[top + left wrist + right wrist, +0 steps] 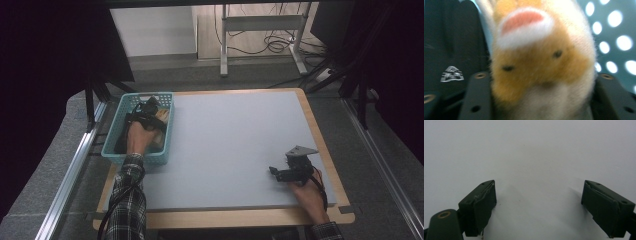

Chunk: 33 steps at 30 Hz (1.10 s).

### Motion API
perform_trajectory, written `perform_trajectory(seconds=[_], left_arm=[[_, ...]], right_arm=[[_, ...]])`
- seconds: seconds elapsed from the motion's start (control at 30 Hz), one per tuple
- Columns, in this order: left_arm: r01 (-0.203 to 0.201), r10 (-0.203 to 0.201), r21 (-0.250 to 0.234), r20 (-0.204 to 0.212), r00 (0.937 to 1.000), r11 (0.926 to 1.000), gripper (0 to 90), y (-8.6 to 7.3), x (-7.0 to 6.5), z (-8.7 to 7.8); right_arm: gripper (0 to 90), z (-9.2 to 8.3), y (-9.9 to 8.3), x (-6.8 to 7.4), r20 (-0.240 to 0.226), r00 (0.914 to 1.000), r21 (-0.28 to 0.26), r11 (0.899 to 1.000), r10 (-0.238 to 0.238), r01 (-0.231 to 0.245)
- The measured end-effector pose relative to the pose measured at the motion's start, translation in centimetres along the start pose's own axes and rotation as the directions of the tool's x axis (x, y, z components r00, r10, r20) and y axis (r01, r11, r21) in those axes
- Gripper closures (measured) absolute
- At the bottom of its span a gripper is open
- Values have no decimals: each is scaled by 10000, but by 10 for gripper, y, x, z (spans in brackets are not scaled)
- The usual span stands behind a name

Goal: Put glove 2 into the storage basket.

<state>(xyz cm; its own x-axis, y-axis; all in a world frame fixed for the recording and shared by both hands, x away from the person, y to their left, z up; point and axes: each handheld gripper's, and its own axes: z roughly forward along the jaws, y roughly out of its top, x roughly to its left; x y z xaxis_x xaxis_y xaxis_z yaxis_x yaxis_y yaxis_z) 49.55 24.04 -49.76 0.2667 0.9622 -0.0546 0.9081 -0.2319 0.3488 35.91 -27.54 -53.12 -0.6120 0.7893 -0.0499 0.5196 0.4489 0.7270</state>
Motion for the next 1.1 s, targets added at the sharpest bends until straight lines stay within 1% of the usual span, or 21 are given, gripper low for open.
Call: perform_trajectory(seconds=[0.07,0.13,0.2,0.27,0.33,0.4,0.47,0.53,0.6,0.63,0.67,0.7,0.73,0.77,0.83,0.9,0.93,1.0,1.03,1.07,1.1], left_arm=[[128,-128,-3,166,9998,9999,311,-1,3,1],[165,-165,3,488,9987,9999,203,-2,5,-1],[34,-35,14,457,9990,10000,145,-2,4,-6],[-128,130,-59,365,9992,9999,122,-2,3,-13],[-192,203,-227,509,9985,9996,108,-2,4,-23],[-176,209,-629,531,9984,9979,104,-4,8,-36],[-124,183,-1037,552,9983,9945,125,-6,11,-46],[-42,123,-1323,607,9981,9912,185,-9,17,-54],[-89,191,-1552,645,9977,9878,259,-13,22,-59],[-48,183,-1703,776,9968,9854,339,-15,24,-61],[39,146,-1833,1000,9949,9831,375,-17,26,-62],[96,154,-1902,1295,9915,9817,377,-18,26,-61],[60,216,-1866,1454,9891,9824,377,-19,26,-60],[12,261,-1823,1473,9887,9833,377,-19,25,-59],[-85,310,-1673,1322,9907,9859,366,-19,23,-55],[-7,231,-1796,1223,9922,9837,362,-20,25,-55],[195,47,-1975,1210,9926,9801,371,-21,28,-57],[300,-50,-2059,1206,9927,9781,432,-23,32,-58],[259,13,-2047,1316,9913,9785,449,-24,33,-57],[179,129,-1990,1528,9882,9798,458,-24,32,-55],[118,167,-1825,1541,9879,9831,463,-24,30,-51]], right_arm=[[125,0,0,0,1,10000,0,10000,-3,3],[125,0,0,0,-5,10000,0,10000,0,0],[125,0,0,0,-1,10000,1,10000,-4,4],[125,0,0,0,1,10000,5,10000,-3,3],[125,0,0,0,-8,10000,-1,10000,-4,4],[125,0,0,0,-8,10000,3,10000,3,-3],[125,0,0,0,-9,10000,0,10000,-2,2],[125,0,0,0,-10,10000,-1,10000,-4,4],[125,0,0,0,-8,10000,1,10000,2,-2],[125,0,0,0,-2,10000,-3,10000,-6,6],[125,0,0,0,-6,10000,1,10000,1,-1],[125,0,0,0,-10,10000,-2,10000,-7,7],[125,0,0,0,-1,10000,5,10000,1,-1],[125,0,0,0,0,10000,5,10000,0,0],[125,0,0,0,-1,10000,2,10000,-5,5],[125,0,0,0,-6,10000,-2,10000,-7,7],[125,0,0,0,-5,10000,2,10000,2,-2],[125,0,0,0,1,10000,4,10000,-1,1],[125,0,0,0,1,10000,5,10000,3,-3],[125,0,0,0,2,10000,4,10000,-1,1],[125,0,0,0,3,10000,1,10000,-4,4]])
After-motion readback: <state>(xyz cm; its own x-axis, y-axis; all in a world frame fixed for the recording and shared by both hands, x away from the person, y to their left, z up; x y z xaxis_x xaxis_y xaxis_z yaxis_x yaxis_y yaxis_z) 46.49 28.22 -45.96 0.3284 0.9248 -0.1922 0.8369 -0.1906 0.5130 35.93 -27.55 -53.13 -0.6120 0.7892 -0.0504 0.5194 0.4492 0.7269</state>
